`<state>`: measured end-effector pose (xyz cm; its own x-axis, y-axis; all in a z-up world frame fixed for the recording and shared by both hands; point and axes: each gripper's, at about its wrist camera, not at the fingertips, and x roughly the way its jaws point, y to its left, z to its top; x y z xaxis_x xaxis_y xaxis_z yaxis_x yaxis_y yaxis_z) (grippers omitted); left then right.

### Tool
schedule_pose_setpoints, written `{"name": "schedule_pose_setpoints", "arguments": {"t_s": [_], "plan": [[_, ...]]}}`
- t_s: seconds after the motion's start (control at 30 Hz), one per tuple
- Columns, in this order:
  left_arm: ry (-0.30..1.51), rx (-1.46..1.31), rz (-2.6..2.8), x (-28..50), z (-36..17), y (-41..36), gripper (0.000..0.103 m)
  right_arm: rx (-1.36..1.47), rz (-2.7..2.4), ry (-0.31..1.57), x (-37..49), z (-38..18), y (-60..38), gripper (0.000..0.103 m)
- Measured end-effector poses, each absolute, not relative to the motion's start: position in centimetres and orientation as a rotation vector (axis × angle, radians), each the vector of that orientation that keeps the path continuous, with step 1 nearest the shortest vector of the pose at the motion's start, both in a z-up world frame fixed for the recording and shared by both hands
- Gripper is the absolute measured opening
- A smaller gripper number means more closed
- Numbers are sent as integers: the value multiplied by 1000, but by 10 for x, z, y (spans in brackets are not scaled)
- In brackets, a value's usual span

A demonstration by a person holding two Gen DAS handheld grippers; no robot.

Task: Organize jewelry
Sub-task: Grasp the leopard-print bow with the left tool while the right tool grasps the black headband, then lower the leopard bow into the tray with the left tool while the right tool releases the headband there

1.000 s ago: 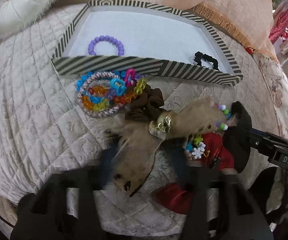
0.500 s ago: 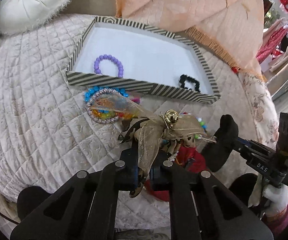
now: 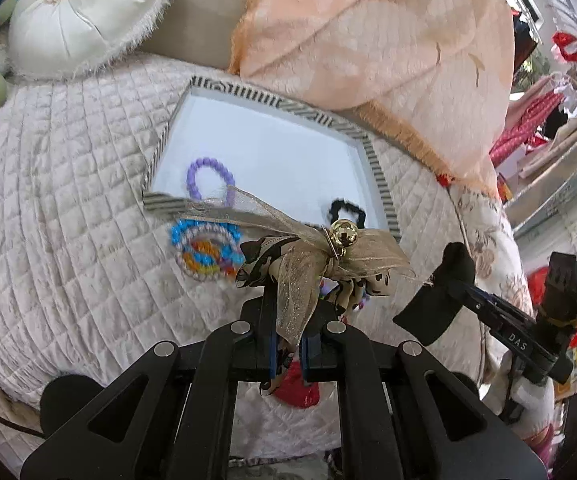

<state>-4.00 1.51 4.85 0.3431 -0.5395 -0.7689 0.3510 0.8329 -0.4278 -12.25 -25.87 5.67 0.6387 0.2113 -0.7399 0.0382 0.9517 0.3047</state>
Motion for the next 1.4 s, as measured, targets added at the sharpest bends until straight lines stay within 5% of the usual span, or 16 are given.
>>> {"name": "schedule_pose_setpoints", "arguments": {"t_s": [0.77,1.4], "plan": [[1133,-449,-585,26,63,24,6,360,140,865,-96,65,-262,18],[1087,-293,-425,106,38,-8,6,329,110,928,8,50,-278,18]]}}
